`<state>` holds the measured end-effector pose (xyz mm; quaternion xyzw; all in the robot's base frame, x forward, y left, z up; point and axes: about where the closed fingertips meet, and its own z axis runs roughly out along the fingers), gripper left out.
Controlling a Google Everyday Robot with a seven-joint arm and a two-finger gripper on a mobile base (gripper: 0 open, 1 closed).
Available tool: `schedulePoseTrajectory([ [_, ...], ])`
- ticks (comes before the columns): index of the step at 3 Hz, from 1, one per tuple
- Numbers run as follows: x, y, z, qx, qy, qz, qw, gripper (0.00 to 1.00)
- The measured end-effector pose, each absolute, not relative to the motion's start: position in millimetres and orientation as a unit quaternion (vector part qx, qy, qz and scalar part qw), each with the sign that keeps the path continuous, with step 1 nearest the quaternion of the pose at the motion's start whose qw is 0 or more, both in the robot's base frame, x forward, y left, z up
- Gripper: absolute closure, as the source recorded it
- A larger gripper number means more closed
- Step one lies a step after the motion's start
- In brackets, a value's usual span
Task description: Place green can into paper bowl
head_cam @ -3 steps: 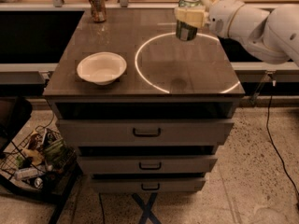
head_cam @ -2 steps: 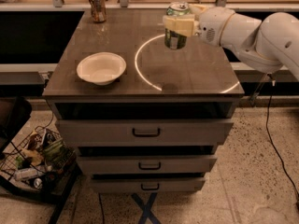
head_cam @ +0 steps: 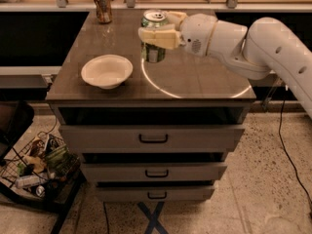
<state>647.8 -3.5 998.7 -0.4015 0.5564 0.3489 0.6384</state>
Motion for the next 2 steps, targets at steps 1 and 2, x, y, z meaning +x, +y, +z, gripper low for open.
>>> schedulePoseTrajectory([
  [1, 635.3, 38.4, 999.3, -0.436, 0.526, 0.386, 0.619, 1.0],
  [2, 635.1, 73.9, 991.6, -0.457, 0.509, 0.403, 0.608, 1.0],
])
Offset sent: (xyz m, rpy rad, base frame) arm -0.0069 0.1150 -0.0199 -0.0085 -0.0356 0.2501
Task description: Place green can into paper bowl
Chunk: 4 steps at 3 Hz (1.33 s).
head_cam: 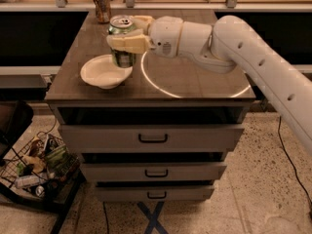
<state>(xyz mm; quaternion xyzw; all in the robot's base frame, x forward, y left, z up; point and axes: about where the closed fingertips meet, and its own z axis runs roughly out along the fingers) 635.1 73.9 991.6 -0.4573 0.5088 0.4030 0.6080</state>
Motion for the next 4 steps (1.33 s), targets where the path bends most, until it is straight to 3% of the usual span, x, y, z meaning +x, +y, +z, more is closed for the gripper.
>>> schedulePoseTrajectory([
  [4, 660.9, 125.7, 951.3, -0.48, 0.524, 0.39, 0.585, 1.0],
])
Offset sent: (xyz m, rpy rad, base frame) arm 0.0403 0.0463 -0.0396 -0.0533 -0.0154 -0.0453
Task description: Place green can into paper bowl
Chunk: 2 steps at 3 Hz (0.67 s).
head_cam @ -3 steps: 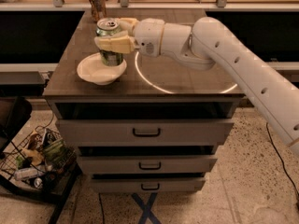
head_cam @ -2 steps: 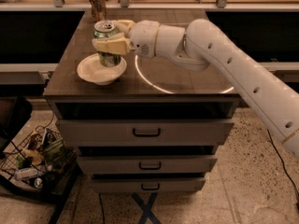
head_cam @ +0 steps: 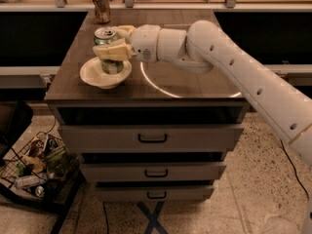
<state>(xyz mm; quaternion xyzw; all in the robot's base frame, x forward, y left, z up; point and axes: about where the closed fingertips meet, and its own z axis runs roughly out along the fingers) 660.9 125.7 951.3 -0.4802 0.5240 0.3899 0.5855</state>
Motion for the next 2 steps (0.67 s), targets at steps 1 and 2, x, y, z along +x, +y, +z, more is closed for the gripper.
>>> schedulePoseTrajectory([
  [1, 661.7, 125.6, 946.8, -0.481, 0.526, 0.391, 0.582, 1.0],
  [2, 666.3, 126.3, 936.2, -0.477, 0.53, 0.398, 0.577, 1.0],
])
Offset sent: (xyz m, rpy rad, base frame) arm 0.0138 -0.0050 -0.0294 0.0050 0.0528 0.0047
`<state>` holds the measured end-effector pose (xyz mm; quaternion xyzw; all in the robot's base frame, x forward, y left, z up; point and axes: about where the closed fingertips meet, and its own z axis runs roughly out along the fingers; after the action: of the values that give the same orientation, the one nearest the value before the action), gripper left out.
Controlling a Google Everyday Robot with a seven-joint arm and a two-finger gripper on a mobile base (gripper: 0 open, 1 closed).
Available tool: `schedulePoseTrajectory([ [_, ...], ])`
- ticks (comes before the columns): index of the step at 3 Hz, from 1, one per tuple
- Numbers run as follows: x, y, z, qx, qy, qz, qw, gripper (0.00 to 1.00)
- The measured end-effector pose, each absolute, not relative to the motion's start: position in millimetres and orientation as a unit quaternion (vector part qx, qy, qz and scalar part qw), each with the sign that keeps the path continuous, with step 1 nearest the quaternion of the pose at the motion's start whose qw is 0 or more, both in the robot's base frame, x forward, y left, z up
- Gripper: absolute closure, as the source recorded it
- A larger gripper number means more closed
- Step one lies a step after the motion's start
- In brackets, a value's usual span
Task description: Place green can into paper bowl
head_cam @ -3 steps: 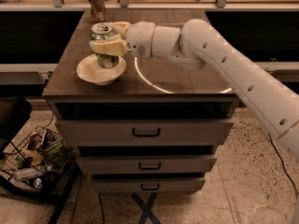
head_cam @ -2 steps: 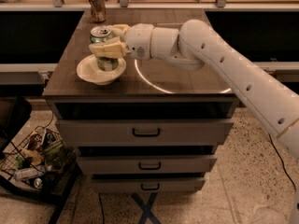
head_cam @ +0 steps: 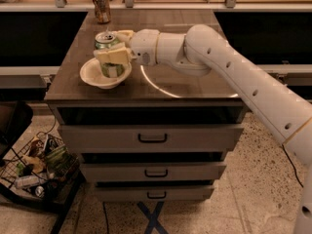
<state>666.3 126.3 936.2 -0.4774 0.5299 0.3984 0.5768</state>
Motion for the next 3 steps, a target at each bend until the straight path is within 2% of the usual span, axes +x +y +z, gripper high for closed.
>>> schedulePoseTrajectory([
  [2, 668.5, 130.6, 919.7, -0.478, 0.537, 0.408, 0.562, 1.0],
  [3, 667.0, 134.5, 920.1, -0.48, 0.535, 0.41, 0.561, 0.75],
])
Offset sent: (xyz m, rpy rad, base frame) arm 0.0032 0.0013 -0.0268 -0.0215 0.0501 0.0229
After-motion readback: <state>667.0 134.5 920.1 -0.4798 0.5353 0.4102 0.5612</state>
